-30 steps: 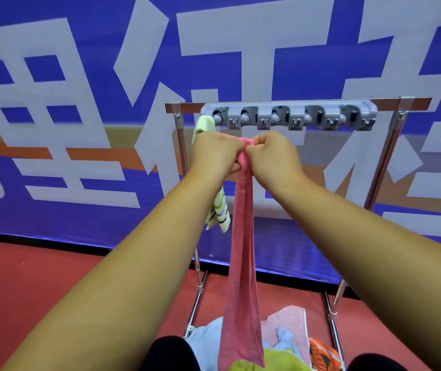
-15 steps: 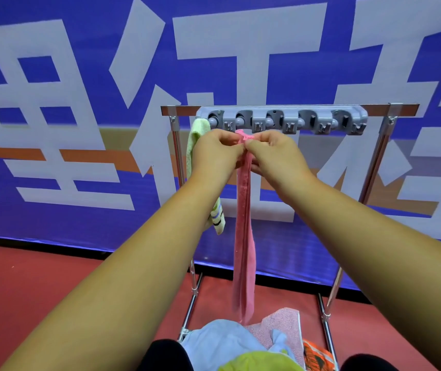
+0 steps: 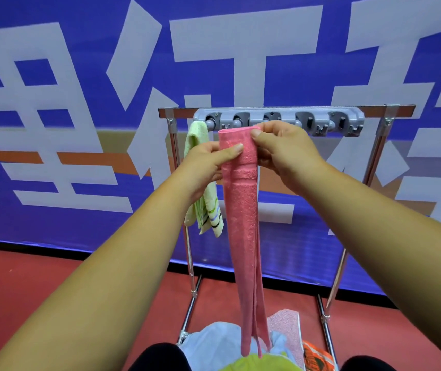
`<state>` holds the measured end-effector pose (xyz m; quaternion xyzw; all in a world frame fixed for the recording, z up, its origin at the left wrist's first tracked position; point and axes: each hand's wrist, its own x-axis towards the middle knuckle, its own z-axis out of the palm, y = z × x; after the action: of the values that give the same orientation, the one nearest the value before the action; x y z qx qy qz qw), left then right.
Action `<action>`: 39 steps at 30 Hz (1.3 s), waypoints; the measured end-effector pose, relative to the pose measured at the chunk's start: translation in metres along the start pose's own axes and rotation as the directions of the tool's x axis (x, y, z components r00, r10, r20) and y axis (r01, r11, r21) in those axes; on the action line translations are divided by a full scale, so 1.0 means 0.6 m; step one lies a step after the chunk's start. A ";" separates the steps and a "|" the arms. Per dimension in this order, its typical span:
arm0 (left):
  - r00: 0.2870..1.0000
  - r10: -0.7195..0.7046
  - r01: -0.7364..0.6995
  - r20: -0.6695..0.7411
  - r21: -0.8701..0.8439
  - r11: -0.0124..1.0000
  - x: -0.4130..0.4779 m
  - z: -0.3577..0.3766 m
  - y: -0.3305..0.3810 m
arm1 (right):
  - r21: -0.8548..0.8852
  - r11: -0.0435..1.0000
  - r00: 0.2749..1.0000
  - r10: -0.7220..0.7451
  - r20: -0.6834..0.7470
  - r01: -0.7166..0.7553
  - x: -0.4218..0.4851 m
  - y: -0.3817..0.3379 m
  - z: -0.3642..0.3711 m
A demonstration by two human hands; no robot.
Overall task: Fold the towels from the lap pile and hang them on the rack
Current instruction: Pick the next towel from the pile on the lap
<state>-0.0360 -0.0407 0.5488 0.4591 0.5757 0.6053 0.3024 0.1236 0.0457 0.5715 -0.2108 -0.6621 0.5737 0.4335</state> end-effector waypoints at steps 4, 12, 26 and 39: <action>0.999 -0.032 0.033 0.040 -0.028 0.999 -0.006 0.002 0.000 | 0.011 0.999 0.999 -0.030 -0.026 0.030 0.008 -0.004 -0.014; 0.995 0.061 -0.057 0.081 -0.050 0.997 -0.009 0.026 0.030 | 0.275 0.959 0.994 0.093 -0.061 -0.073 0.003 0.008 -0.026; 0.998 0.043 -0.048 -0.051 -0.102 0.994 0.040 0.004 0.080 | 0.123 0.923 0.909 0.324 0.262 -0.364 -0.068 0.114 -0.008; 0.880 -0.348 0.411 0.323 -0.153 0.899 0.004 -0.002 -0.077 | 0.198 0.886 0.907 0.403 0.122 -0.420 -0.054 0.093 -0.003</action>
<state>-0.0452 -0.0321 0.5045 0.3839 0.5352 0.5195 0.5443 0.1301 0.0358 0.5082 -0.2747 -0.5511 0.7300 0.2966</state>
